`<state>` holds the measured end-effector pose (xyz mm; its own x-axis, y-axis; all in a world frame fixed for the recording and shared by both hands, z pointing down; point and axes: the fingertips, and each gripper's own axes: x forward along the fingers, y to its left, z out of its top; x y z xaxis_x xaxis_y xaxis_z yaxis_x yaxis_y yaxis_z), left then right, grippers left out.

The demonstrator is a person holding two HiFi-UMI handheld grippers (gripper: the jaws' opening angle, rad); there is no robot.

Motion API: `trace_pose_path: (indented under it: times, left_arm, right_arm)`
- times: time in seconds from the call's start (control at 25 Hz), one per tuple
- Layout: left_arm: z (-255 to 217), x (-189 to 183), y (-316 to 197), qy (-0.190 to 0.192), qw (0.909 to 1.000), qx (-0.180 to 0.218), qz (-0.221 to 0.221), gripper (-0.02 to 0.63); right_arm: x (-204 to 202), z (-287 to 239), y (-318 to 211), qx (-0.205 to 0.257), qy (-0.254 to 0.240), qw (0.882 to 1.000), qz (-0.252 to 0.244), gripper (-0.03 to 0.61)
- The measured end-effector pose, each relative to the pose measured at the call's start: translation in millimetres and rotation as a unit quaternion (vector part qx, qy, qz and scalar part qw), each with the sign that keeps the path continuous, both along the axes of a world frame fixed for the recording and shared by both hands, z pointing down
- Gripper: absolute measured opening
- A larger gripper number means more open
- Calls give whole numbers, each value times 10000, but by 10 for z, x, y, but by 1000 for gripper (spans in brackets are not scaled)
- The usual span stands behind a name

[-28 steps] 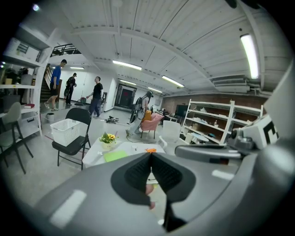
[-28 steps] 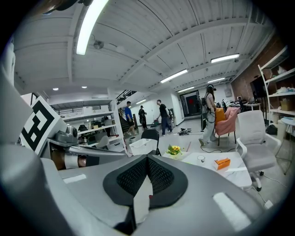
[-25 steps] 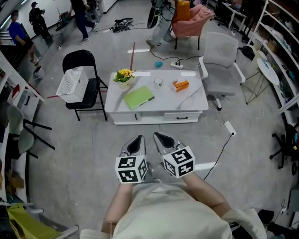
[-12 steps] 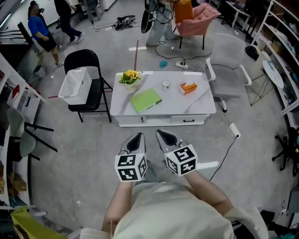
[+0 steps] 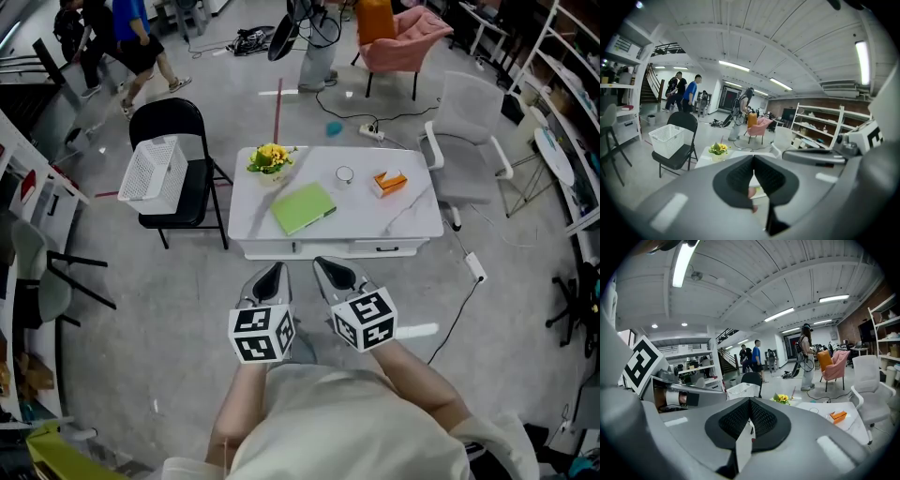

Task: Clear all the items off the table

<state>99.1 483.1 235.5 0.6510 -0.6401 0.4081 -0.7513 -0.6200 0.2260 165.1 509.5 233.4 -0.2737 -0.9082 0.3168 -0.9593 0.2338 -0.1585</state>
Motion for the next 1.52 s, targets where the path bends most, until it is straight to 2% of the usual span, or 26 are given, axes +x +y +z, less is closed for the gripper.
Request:
trace_pose_path:
  times: [0.32, 1.0, 1.52]
  left_arm:
    - [8, -116, -531, 77, 9999, -123, 62, 9]
    - [111, -61, -1617, 87, 9984, -229, 512, 9]
    - [226, -76, -2010, 11, 9976, -395, 571, 9]
  right_arm:
    - [-123, -57, -489, -30, 42, 9999, 114, -3]
    - [-85, 11, -1550, -36, -3, 9985, 549, -2]
    - [-75, 174, -1836, -279, -118, 9972, 684, -3]
